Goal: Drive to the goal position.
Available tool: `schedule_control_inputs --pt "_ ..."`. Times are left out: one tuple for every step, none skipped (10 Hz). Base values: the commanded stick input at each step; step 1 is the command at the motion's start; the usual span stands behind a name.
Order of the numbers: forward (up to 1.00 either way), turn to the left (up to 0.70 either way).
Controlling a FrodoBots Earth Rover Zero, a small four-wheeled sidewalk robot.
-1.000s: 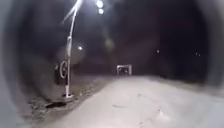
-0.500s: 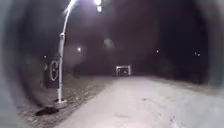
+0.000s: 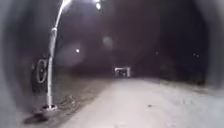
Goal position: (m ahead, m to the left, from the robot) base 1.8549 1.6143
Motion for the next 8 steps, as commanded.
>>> schedule_control_inputs --pt "0.70 -0.14" --pt "0.70 -0.14" --pt "0.70 -0.14" --pt "0.70 -0.08" --pt "0.70 0.00" --pt "0.70 0.00" --pt "0.70 0.00" --pt "0.70 0.00"
